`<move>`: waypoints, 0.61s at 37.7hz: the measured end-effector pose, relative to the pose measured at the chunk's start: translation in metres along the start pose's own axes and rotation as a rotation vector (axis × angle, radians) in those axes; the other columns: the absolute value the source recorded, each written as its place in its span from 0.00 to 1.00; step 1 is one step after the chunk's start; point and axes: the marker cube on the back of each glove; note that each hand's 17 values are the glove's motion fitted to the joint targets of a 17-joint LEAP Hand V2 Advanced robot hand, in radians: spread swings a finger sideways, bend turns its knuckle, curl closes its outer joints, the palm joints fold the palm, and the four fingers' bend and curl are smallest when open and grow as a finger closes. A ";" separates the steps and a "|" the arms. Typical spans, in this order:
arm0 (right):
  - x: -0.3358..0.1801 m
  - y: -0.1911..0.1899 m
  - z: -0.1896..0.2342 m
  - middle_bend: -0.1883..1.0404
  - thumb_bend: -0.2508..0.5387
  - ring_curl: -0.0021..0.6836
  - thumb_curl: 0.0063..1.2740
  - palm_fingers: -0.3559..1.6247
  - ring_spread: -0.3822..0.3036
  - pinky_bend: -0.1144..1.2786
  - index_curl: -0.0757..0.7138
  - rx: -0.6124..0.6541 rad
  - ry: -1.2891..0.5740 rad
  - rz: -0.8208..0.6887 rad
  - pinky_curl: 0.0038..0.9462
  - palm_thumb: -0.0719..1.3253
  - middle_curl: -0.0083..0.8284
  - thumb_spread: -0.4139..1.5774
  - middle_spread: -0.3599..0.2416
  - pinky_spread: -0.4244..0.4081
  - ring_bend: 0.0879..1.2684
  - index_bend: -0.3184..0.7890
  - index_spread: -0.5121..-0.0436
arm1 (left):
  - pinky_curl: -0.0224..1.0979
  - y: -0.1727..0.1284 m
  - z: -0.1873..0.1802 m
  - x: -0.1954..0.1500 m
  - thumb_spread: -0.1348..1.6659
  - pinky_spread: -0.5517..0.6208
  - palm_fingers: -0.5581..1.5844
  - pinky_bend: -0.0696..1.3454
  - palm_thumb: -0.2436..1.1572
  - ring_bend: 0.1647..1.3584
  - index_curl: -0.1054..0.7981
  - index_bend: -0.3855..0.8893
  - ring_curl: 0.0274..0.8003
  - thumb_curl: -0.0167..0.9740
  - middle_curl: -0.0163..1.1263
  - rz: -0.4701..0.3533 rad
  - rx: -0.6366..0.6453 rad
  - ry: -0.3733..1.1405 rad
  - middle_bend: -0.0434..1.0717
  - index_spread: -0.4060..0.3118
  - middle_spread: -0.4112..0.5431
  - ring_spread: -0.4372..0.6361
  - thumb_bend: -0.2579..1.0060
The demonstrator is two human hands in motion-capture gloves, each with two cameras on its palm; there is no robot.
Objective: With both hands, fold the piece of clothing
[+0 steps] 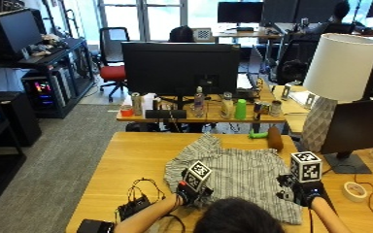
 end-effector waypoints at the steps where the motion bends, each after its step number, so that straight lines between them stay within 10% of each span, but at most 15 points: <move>1: 0.001 -0.007 0.003 0.32 0.30 0.45 0.19 0.32 0.71 0.55 0.32 0.033 0.000 -0.033 0.36 0.36 0.44 0.82 0.62 0.79 0.34 0.39 0.35 | 0.36 0.000 -0.006 -0.002 0.76 0.07 0.85 0.52 0.64 0.33 0.49 0.46 0.41 0.34 0.41 -0.004 0.000 0.002 0.41 0.20 0.14 0.10 0.36; 23: -0.021 -0.051 0.077 0.36 0.31 0.48 0.21 0.35 0.65 0.52 0.30 -0.010 0.006 -0.129 0.36 0.44 0.47 0.80 0.61 0.78 0.37 0.37 0.40 | 0.37 -0.014 -0.115 -0.031 0.80 0.05 0.85 0.50 0.69 0.31 0.57 0.43 0.48 0.31 0.46 -0.067 0.080 -0.002 0.39 0.18 0.09 0.07 0.32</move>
